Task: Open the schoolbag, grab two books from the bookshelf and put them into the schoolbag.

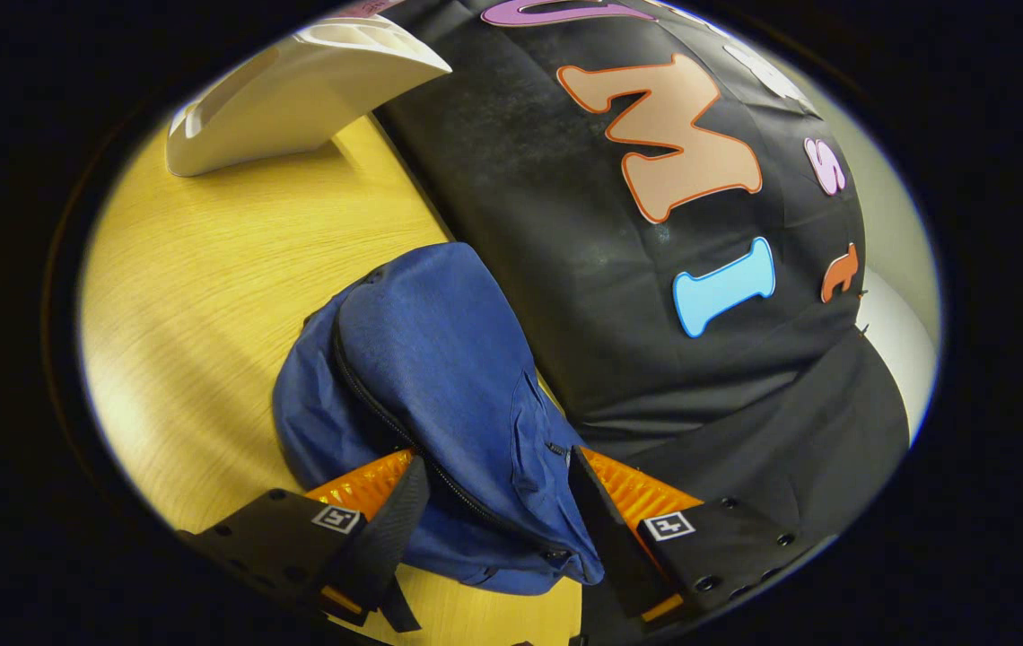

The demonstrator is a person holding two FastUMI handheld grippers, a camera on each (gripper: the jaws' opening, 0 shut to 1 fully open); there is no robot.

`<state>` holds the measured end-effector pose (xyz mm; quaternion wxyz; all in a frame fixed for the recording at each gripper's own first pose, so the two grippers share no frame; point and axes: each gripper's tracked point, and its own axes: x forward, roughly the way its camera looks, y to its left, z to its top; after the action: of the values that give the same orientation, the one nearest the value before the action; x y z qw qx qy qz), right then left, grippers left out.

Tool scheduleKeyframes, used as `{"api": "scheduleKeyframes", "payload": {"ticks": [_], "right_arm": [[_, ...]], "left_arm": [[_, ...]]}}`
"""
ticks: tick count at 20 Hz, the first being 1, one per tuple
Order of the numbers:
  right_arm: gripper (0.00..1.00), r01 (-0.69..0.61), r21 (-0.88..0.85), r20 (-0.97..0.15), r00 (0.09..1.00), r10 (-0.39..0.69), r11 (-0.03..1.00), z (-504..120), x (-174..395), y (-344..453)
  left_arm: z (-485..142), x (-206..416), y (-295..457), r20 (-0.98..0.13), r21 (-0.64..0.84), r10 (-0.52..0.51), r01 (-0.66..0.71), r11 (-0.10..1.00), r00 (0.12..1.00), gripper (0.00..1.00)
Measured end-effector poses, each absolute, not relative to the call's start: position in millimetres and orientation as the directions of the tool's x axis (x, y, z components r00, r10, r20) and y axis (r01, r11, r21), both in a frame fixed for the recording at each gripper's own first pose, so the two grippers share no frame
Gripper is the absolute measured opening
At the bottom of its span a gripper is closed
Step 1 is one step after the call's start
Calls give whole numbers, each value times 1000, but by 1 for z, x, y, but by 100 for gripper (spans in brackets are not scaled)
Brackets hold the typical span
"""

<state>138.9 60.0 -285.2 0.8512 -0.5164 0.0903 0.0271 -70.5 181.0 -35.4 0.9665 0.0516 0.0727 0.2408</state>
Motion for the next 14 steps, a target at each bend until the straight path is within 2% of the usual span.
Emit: {"api": "scheduleKeyframes", "payload": {"ticks": [4,6,7,8,9,10,11,12,14], "right_arm": [[100,-125,-882,-149,989,-16,454,-276,161,69],[98,-137,-885,-156,988,-7,445,-282,173,73],[100,-144,-885,-163,987,-4,442,-285,177,77],[89,-147,-885,-165,986,-3,441,-288,184,78],[97,-149,-883,-167,986,-3,446,-290,189,80],[97,-150,-878,-170,985,-4,455,-292,195,79],[88,-162,-870,-186,983,-5,466,-296,200,80],[92,-173,-862,-200,980,-7,477,-300,202,79],[67,-156,-871,-184,983,-15,465,-296,203,79]], "left_arm": [[-39,-74,187,-123,129,493,-479,868,861,94],[-39,-75,189,-123,125,503,-490,863,855,94],[-39,-75,190,-123,123,508,-495,860,853,94],[-40,-76,190,-123,121,511,-498,858,851,95],[-39,-76,191,-123,120,515,-502,857,849,95],[-40,-77,191,-124,120,518,-506,854,846,92],[-39,-78,191,-123,119,523,-510,852,844,92],[-39,-79,192,-121,118,527,-515,849,841,92],[-37,-80,196,-117,129,540,-526,840,834,94]]}}
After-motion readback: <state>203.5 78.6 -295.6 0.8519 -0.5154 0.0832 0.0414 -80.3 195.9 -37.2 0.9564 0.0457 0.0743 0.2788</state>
